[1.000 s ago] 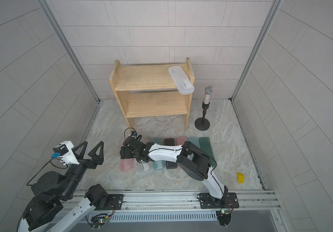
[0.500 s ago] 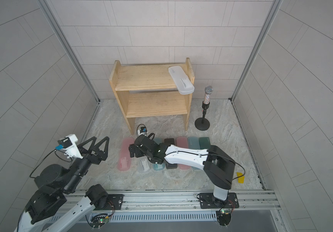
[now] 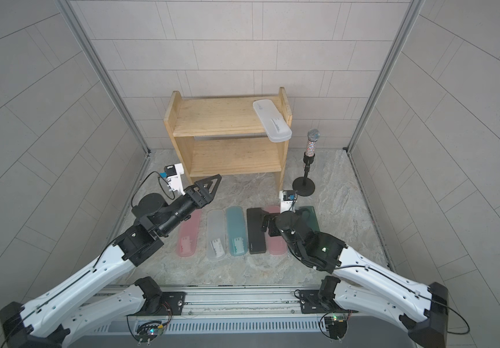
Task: Remove the pencil cases from the shelf
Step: Pick up the pencil case from the shelf.
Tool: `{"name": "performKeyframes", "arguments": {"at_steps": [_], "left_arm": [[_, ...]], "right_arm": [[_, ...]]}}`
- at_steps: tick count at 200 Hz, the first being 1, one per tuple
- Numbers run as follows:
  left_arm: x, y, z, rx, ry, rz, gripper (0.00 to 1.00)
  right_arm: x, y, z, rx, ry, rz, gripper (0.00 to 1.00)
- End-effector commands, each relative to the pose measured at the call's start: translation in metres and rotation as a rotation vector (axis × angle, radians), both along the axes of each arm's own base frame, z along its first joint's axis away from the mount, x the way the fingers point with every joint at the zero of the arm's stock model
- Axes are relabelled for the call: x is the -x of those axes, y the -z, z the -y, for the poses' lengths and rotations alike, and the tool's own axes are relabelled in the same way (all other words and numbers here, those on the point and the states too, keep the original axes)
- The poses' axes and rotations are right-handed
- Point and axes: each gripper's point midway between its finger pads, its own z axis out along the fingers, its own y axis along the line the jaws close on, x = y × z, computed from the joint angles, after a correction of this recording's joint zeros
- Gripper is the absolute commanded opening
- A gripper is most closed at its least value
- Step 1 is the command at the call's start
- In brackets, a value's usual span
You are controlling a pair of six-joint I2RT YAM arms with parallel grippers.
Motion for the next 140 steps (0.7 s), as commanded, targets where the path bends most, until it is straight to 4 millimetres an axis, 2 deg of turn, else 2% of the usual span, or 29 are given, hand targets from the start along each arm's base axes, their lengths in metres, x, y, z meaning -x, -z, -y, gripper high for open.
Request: {"name": "performKeyframes", "arguments": {"at_steps": [1, 25, 76, 115, 140], "left_arm": [[-0.004, -0.058, 0.021, 0.151, 0.052, 0.073, 1.0], [-0.018, -0.068, 0.058, 0.146, 0.079, 0.059, 1.0], [-0.044, -0.082, 0.112, 0.198, 0.121, 0.02, 1.0], [-0.062, -0.084, 0.139, 0.163, 0.125, 0.002, 1.0], [-0.074, -0.078, 0.148, 0.15, 0.104, -0.027, 1.0]], "right_arm": [[0.012, 0.022, 0.046, 0.079, 0.069, -0.082, 1.0], [0.017, 0.025, 0.069, 0.064, 0.096, -0.119, 1.0], [0.018, 0.03, 0.075, 0.049, 0.078, -0.17, 1.0], [0.022, 0.029, 0.077, 0.045, 0.066, -0.182, 1.0], [0.034, 0.027, 0.08, 0.046, 0.042, -0.189, 1.0]]}}
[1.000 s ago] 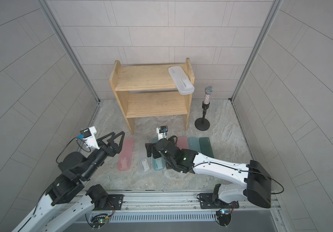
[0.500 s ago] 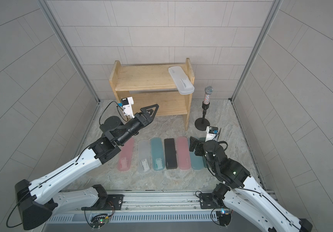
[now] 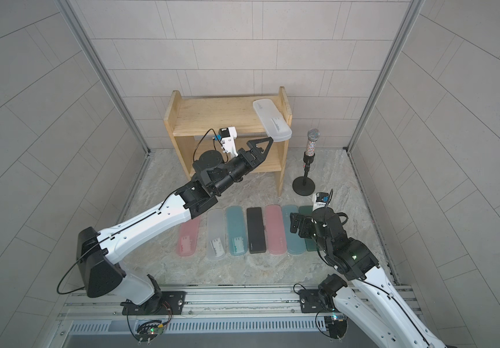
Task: Remove the pencil cases from the shelf
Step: Pick up the pencil case from the shelf.
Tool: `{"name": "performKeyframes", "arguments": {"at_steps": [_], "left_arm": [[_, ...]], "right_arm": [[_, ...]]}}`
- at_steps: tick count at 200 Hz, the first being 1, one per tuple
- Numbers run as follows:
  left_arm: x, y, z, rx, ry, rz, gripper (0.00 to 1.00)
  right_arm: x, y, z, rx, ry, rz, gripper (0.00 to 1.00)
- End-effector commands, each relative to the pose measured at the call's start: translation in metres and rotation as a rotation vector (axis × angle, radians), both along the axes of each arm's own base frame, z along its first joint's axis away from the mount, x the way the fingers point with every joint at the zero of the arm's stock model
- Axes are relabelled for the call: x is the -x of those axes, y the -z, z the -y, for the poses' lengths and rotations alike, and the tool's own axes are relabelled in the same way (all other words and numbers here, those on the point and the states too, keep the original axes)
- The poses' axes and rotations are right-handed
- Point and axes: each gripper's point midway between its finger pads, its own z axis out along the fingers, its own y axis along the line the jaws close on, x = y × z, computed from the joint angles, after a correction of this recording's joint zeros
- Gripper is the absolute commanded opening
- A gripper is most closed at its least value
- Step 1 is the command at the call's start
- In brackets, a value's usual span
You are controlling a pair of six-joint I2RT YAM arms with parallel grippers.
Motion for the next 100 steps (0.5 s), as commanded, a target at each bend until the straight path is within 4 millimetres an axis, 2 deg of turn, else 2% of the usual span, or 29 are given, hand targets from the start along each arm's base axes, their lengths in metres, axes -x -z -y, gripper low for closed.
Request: {"name": "performKeyframes", "arguments": {"at_steps": [1, 34, 80, 100], "left_arm": [[-0.005, -0.012, 0.006, 0.011, -0.009, -0.002, 1.0], [-0.016, -0.008, 0.013, -0.031, -0.032, -0.025, 1.0], [-0.029, -0.003, 0.018, -0.038, -0.069, -0.049, 1.0], [-0.037, -0.002, 0.025, -0.039, -0.072, -0.05, 0.96]], "right_arm": [[0.015, -0.003, 0.002, 0.007, -0.041, -0.015, 1.0], [0.03, -0.002, 0.005, 0.011, -0.072, -0.03, 1.0], [0.036, -0.004, 0.003, -0.011, -0.086, -0.041, 1.0], [0.045, -0.002, 0.003, -0.044, -0.087, -0.063, 1.0]]}}
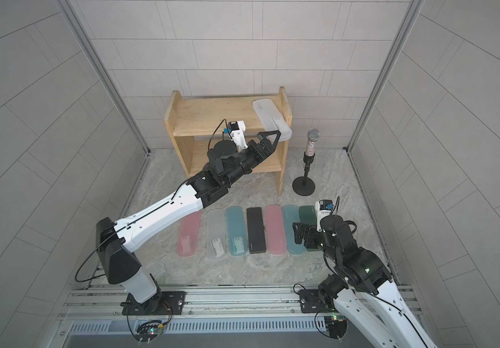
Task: Remove the pencil cases from the shelf
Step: Pick up the pencil case from the shelf.
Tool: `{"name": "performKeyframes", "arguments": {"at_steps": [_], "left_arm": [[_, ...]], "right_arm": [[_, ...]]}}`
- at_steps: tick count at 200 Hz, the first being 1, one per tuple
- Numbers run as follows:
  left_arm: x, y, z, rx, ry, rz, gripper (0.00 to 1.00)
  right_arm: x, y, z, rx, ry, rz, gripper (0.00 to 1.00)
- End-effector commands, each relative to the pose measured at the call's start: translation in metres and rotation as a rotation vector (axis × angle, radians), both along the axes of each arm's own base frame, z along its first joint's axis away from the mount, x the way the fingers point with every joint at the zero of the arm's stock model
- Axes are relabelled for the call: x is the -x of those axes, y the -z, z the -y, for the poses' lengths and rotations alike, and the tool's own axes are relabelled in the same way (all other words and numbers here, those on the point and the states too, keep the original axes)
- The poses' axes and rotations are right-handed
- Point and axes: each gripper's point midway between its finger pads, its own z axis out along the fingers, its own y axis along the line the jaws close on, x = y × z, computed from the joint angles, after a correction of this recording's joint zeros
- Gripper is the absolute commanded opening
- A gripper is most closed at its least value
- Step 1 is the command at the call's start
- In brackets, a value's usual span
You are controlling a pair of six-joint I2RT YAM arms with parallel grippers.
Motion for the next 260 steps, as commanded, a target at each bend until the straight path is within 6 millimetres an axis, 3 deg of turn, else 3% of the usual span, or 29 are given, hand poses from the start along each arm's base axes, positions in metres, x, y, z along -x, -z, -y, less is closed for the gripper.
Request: {"name": "performKeyframes", "arguments": {"at_steps": [1, 40, 72, 98, 117, 143, 162, 208, 242, 260], "left_arm": [[-0.007, -0.009, 0.005, 0.006, -0.016, 0.01, 0.96], [-0.021, -0.002, 0.024, 0.006, 0.002, -0.019, 0.83], [-0.027, 0.005, 0.037, 0.014, 0.024, -0.035, 0.63], [-0.025, 0.007, 0.036, 0.003, 0.029, -0.027, 0.33], [-0.018, 0.011, 0.031, -0.048, 0.018, -0.004, 0.3], [-0.008, 0.014, 0.013, -0.087, -0.024, 0.045, 0.08], [0.002, 0.011, -0.005, -0.116, -0.059, 0.096, 0.0], [0.045, 0.002, -0.048, -0.251, -0.11, 0.286, 0.0], [0.082, 0.02, -0.091, -0.264, -0.123, 0.386, 0.0], [0.106, 0.032, -0.107, -0.304, -0.077, 0.44, 0.0]], "right_arm": [[0.014, -0.002, 0.001, -0.033, -0.007, -0.025, 1.0], [0.032, -0.002, 0.006, -0.065, -0.01, -0.045, 1.0], [0.037, -0.01, 0.011, -0.061, -0.003, -0.028, 1.0], [0.041, -0.013, 0.013, -0.06, -0.003, -0.026, 1.0], [0.046, -0.013, 0.02, -0.039, 0.016, -0.033, 1.0], [0.049, -0.021, 0.022, -0.047, 0.019, -0.016, 1.0], [0.048, -0.033, 0.021, -0.058, 0.013, 0.007, 1.0], [0.034, -0.073, 0.005, -0.167, -0.022, 0.126, 1.0], [0.018, -0.109, -0.02, -0.221, -0.107, 0.163, 1.0], [0.012, -0.137, -0.032, -0.266, -0.153, 0.224, 1.0]]}}
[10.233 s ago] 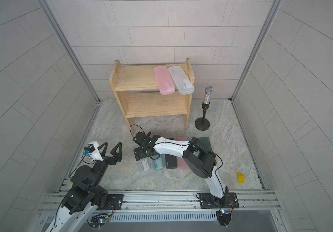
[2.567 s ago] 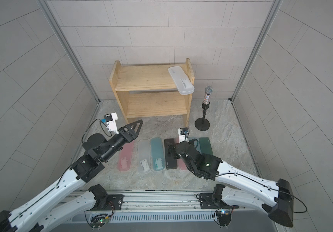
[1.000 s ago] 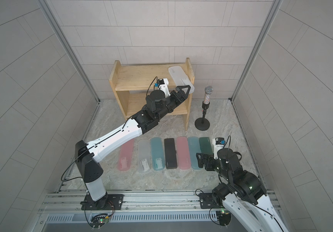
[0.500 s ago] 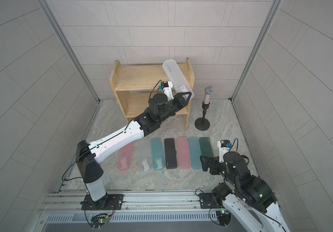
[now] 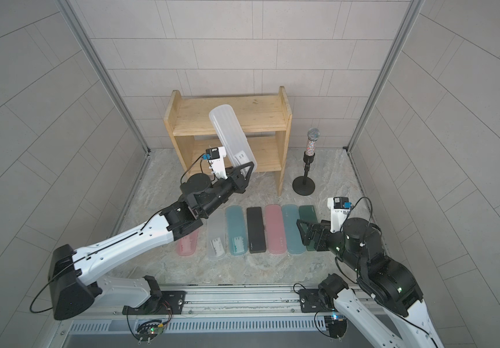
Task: Remove the pencil cases from the shelf
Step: Pick up the pencil case from the shelf, then place the pencil case at the center of the board.
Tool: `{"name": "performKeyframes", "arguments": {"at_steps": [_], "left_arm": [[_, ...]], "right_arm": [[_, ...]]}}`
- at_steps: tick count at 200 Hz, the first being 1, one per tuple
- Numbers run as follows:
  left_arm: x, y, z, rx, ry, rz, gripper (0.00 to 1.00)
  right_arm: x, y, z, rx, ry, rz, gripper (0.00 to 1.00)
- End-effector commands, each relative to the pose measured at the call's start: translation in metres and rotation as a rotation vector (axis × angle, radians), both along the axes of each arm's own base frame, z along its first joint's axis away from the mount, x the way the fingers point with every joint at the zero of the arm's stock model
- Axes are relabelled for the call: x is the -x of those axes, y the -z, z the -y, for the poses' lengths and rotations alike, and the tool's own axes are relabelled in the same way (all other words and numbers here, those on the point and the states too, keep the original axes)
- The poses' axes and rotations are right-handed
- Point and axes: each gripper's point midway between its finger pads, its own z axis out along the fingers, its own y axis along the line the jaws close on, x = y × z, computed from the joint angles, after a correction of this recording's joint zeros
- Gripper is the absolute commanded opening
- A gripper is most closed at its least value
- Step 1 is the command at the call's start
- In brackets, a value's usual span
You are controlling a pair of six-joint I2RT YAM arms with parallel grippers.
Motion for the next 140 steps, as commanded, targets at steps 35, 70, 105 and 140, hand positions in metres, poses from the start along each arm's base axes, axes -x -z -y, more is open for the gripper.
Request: {"name": "performKeyframes", "arguments": {"at_steps": [35, 70, 105, 140], "left_arm": [[0.073, 0.017, -0.048, -0.066, 0.132, 0.192, 0.0], [0.1, 0.048, -0.072, -0.072, 0.173, 0.187, 0.0], [0.113, 0.066, -0.075, -0.109, 0.224, 0.165, 0.0], [0.115, 0.081, -0.082, -0.113, 0.215, 0.13, 0.0]], "right_arm": [[-0.02, -0.094, -0.049, -0.172, -0.193, 0.205, 1.0], [-0.042, -0.113, -0.092, -0.229, -0.302, 0.223, 1.0], [-0.043, -0.112, -0.154, -0.077, -0.393, 0.272, 1.0], [-0.044, -0.093, -0.208, 0.065, -0.436, 0.261, 1.0]]}}
